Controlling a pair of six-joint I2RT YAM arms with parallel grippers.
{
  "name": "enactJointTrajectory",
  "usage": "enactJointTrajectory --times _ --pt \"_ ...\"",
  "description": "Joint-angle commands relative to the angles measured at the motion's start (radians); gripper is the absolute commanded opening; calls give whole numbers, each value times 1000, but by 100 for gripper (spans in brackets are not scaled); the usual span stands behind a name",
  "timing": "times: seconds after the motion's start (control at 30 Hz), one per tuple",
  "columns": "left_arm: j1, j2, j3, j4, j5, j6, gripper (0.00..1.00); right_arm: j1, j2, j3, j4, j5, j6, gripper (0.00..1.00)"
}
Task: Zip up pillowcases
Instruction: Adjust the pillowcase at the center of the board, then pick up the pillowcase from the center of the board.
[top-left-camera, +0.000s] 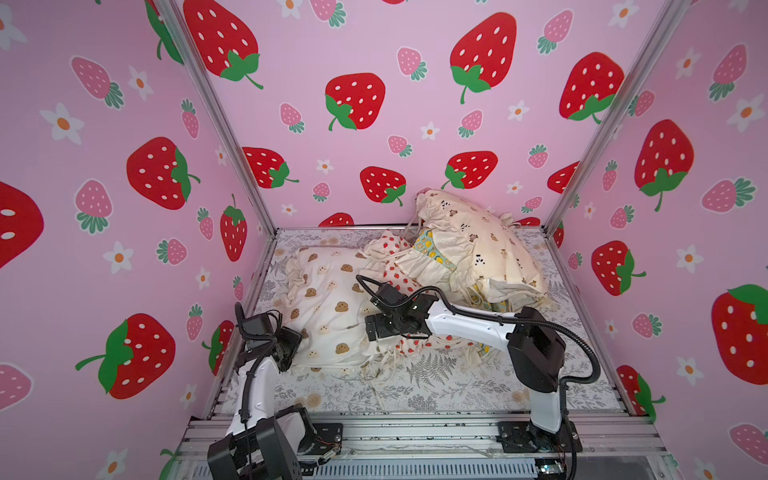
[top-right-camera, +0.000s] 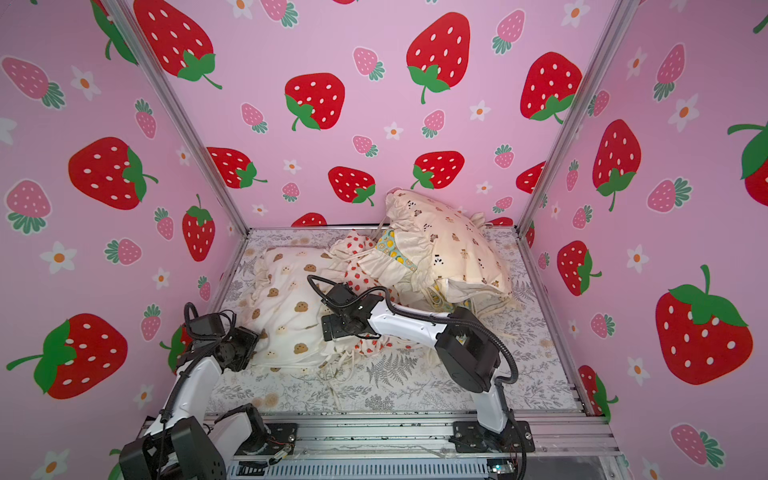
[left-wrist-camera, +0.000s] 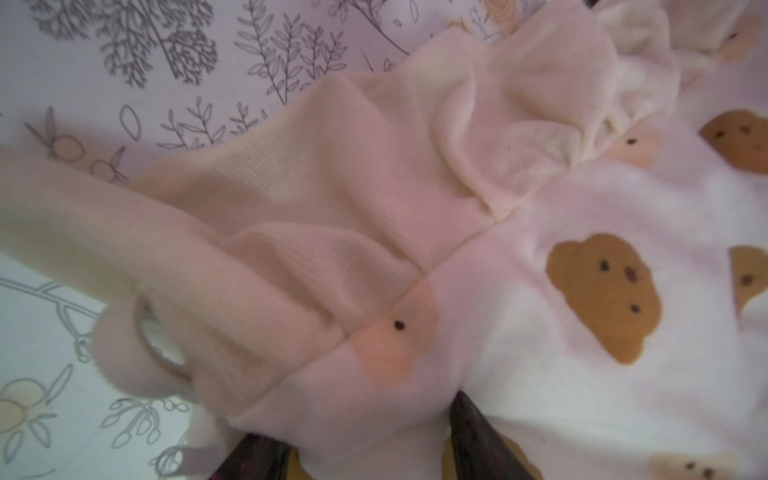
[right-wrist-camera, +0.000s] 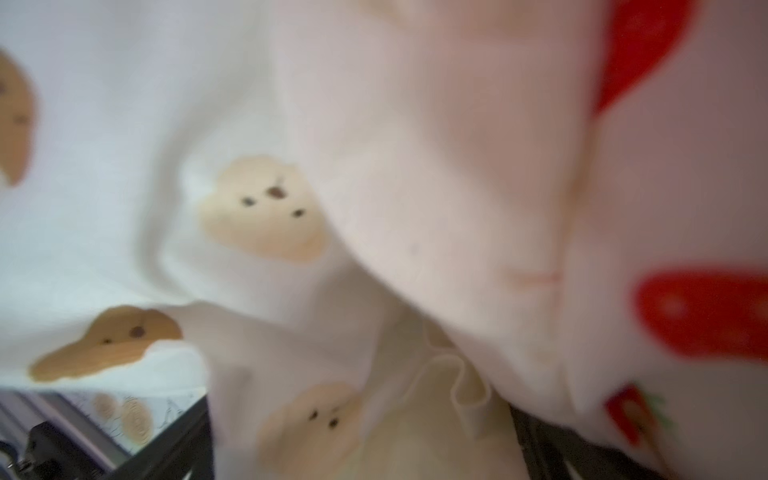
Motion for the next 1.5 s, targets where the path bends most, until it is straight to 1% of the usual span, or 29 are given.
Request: enactJointTrajectory --times 0.0,0.13,0.2,0.33,0.4,0.47,0.57,0.7,0.87,0.93,1.0,1.1,1.2,1.27,1.37,1.47 --pt "-3 -19 -27 33 10 -12 46 -75 -55 -58 -8 34 -9 100" --pt "-7 -21 -36 38 -4 -8 35 -154 -101 -111 -10 52 -46 100" --pt "-9 -13 -36 41 8 -8 31 -178 -119 -126 -10 47 -64 100" --pt "-8 -25 -22 18 11 -1 23 -210 -150 -141 -52 81 -111 100" --pt "-11 -44 -27 14 13 -9 19 -255 -181 -179 -31 52 -113 100" --pt "-19 -61 -47 29 35 -29 15 -271 -203 -179 -18 14 -136 99" --pt "-52 -101 -68 28 43 -69 14 -239 -233 -147 -76 24 -158 100" --pt "-76 -164 -80 6 39 -115 13 -191 -325 -187 -71 9 -90 100" --pt "-76 -224 -76 -29 18 -115 12 -62 -376 -153 -156 78 -10 100" --pt "-76 -223 -74 -36 13 -114 10 -12 -368 -130 -174 87 26 100" --pt "-76 -217 -71 -34 22 -114 10 29 -342 -116 -162 62 62 100" --pt "-76 -219 -65 -39 25 -105 8 80 -290 -76 -160 63 83 100" --pt "-76 -227 -59 -57 12 -92 7 104 -239 -52 -126 14 101 99" --pt "-74 -232 -56 -69 1 -80 1 122 -219 -22 -127 10 105 100" --pt "-69 -236 -49 -79 -4 -76 0 148 -195 13 -126 19 108 100" --pt "-64 -233 -38 -84 -7 -67 0 138 -158 19 -129 11 129 94"
